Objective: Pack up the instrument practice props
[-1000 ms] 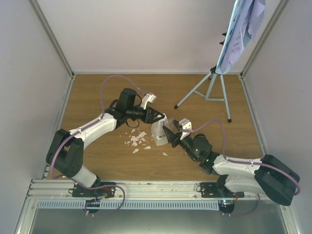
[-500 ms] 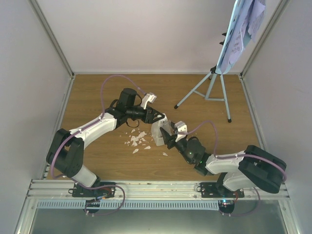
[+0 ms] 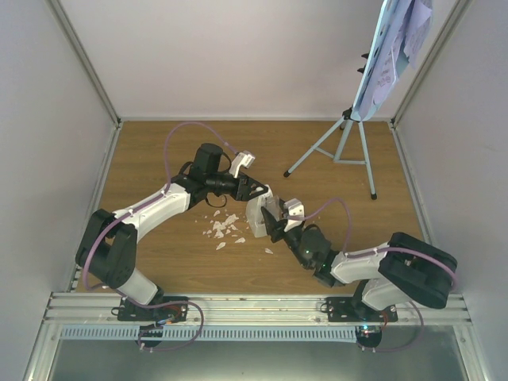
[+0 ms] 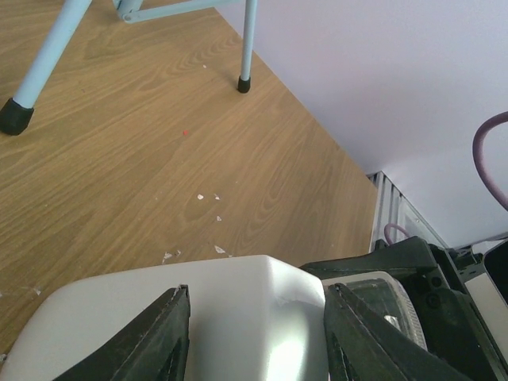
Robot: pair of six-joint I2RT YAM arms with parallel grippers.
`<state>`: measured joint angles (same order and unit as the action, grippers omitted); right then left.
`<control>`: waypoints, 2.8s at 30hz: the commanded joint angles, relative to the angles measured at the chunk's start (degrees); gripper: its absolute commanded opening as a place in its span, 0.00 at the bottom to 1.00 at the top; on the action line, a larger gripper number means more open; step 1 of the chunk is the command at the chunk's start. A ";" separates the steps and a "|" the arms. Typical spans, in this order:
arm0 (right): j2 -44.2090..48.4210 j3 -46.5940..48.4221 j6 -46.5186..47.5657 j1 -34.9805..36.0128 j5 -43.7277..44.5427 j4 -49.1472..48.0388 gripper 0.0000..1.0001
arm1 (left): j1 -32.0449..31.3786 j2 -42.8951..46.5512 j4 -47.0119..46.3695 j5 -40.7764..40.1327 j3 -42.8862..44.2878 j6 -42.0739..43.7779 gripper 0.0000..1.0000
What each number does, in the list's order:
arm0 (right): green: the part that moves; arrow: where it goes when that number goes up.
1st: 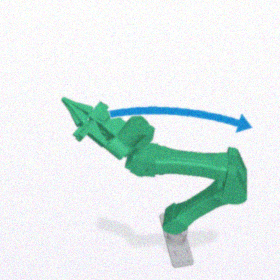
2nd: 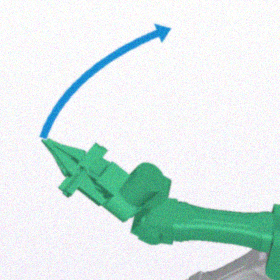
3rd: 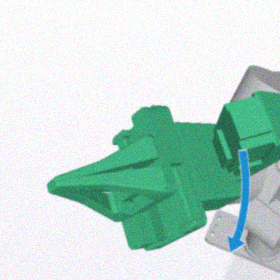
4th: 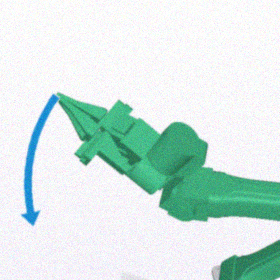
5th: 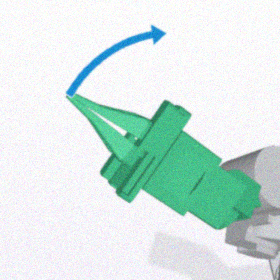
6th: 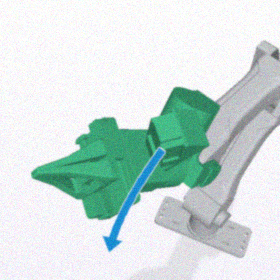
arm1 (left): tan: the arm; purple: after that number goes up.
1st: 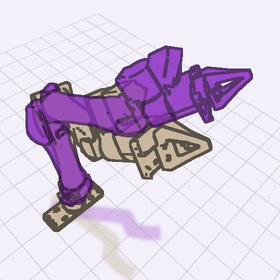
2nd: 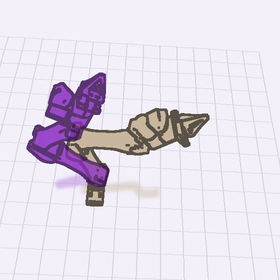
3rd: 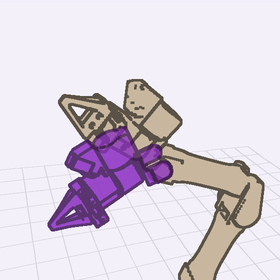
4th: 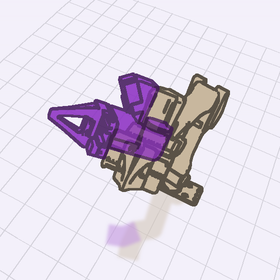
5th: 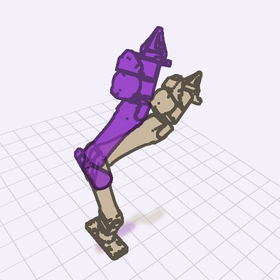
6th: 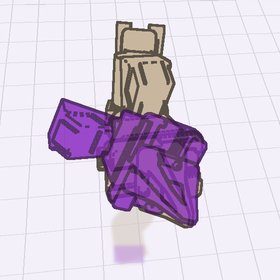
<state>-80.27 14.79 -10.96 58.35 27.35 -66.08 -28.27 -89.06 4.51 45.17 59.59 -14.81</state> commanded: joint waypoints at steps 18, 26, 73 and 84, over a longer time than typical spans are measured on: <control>-6.79 2.11 0.05 2.74 7.75 -6.54 0.42 | 0.59 -0.77 1.62 -0.90 0.52 1.44 0.47; -9.20 1.29 1.50 3.02 5.84 -8.89 0.43 | 0.59 -0.59 1.73 -0.85 0.50 1.53 0.47; -15.05 1.48 -0.03 3.31 4.67 -4.52 0.45 | 4.70 3.49 -0.71 1.90 -0.88 0.76 0.58; -16.53 1.90 3.11 3.37 3.70 -4.98 0.45 | 3.12 1.90 -0.93 5.22 -0.71 0.91 0.47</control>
<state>-93.51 18.02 -8.80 60.69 32.77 -79.44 -24.18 -86.26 5.52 48.36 59.33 -14.46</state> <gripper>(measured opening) 0.557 0.475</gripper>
